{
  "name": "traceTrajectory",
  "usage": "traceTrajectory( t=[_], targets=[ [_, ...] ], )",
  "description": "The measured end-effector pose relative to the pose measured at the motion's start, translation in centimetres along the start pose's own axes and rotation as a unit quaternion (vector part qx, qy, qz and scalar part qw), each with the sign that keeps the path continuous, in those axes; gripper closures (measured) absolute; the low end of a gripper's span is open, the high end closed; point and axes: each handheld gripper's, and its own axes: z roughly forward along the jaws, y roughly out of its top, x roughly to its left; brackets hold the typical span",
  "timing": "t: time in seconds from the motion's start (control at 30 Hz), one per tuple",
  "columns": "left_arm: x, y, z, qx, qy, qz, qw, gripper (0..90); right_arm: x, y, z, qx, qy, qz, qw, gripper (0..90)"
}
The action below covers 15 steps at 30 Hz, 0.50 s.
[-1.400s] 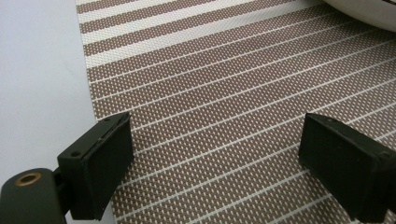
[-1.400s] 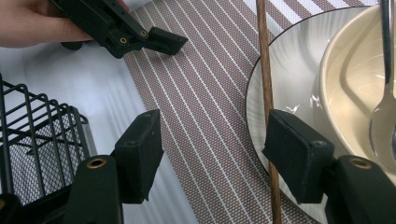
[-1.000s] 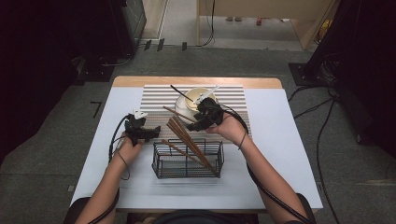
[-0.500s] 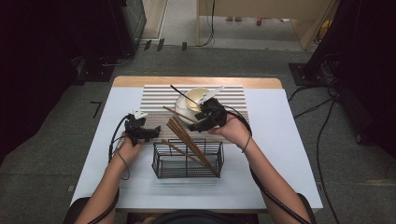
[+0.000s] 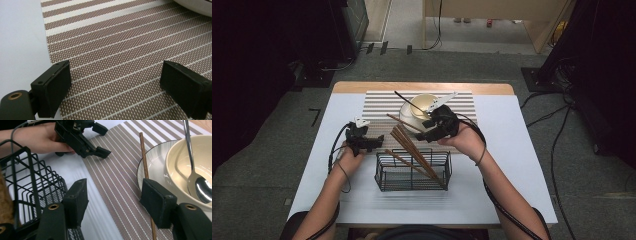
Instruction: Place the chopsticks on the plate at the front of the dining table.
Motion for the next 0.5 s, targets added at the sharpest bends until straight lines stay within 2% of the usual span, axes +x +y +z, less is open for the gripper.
traceTrajectory(
  t=[0.5],
  targets=[
    [0.0, 0.0, 0.0, 0.001, -0.001, -0.001, 1.0, 9.9, 1.2, -0.1, -1.8, -0.013, 0.003, -0.003, 0.9999, 39.3]
  ],
)
